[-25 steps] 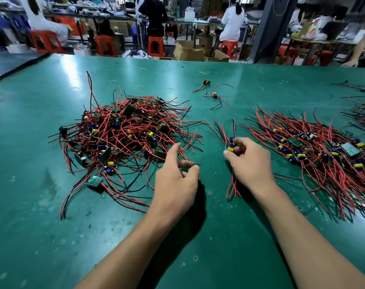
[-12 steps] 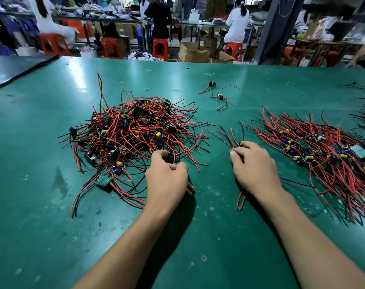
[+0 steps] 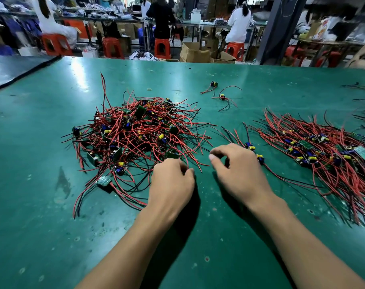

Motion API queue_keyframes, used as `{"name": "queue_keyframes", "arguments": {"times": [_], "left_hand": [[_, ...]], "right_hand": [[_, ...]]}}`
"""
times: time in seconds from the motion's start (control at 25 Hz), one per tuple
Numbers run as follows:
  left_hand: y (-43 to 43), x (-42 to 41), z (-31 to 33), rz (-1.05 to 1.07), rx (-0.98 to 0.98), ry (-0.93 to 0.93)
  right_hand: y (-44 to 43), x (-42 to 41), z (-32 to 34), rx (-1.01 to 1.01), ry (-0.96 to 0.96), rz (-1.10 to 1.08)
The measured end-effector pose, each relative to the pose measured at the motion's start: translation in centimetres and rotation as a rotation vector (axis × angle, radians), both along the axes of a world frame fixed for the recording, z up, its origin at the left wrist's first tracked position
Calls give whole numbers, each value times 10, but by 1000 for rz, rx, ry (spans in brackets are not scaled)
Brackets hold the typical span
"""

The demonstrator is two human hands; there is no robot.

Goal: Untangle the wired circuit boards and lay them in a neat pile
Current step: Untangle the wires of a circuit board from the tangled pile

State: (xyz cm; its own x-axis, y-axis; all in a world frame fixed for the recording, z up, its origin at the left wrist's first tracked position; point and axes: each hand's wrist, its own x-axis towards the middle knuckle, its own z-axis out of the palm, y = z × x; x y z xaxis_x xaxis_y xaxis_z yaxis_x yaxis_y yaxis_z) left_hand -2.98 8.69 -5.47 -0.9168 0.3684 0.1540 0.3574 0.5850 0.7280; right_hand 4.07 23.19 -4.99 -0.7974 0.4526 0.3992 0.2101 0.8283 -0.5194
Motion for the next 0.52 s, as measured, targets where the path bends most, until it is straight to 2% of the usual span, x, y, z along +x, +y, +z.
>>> {"name": "queue_keyframes", "arguments": {"times": [0.08, 0.24, 0.4, 0.52], "left_hand": [[0, 5, -1, -3, 89, 57], [6, 27, 2, -142, 422, 118], [12, 46, 4, -416, 420, 249], [12, 43, 3, -424, 501, 266]], "right_hand": [[-5, -1, -6, -54, -40, 60], [-6, -3, -7, -155, -146, 74], [-4, 5, -1, -458, -89, 198], [-5, 3, 3, -494, 21, 257]]}}
